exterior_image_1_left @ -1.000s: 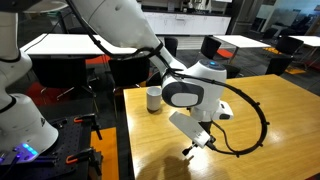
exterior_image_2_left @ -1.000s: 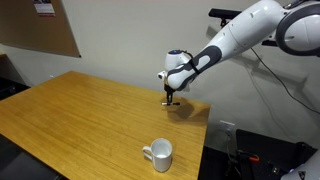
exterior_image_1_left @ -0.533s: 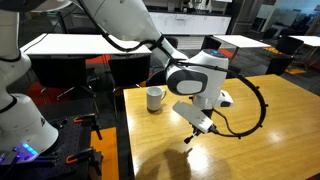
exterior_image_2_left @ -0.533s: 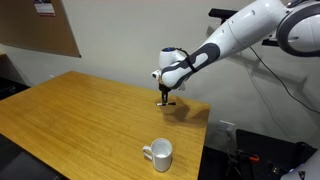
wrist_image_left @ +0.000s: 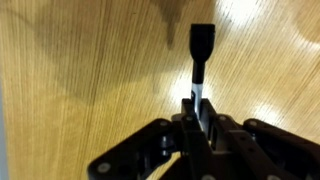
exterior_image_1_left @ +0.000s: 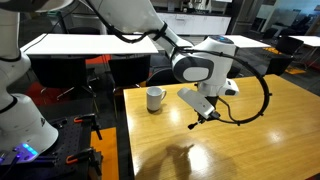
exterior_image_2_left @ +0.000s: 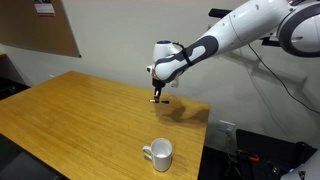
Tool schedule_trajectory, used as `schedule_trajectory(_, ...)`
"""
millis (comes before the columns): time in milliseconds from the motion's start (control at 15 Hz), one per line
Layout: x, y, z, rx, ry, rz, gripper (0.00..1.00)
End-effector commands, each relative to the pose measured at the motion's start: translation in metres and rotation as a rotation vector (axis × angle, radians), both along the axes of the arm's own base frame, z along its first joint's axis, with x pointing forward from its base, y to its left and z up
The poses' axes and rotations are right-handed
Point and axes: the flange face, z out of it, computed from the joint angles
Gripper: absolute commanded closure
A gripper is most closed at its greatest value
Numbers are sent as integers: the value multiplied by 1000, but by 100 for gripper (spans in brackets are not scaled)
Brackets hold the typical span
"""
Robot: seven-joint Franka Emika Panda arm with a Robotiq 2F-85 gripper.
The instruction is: Put the marker inside the mug cup
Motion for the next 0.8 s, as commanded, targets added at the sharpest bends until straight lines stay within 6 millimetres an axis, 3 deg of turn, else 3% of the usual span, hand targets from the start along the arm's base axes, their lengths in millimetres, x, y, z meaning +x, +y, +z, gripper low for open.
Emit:
schedule_trajectory(0, 11, 16, 5, 21, -35, -70, 97)
schedule_trajectory(467, 13, 42, 2, 60, 18, -46, 97)
schedule_trajectory(533, 11, 38, -1, 29, -2, -65, 88)
schedule_trajectory(733, 12, 44, -3, 39, 7, -53, 88)
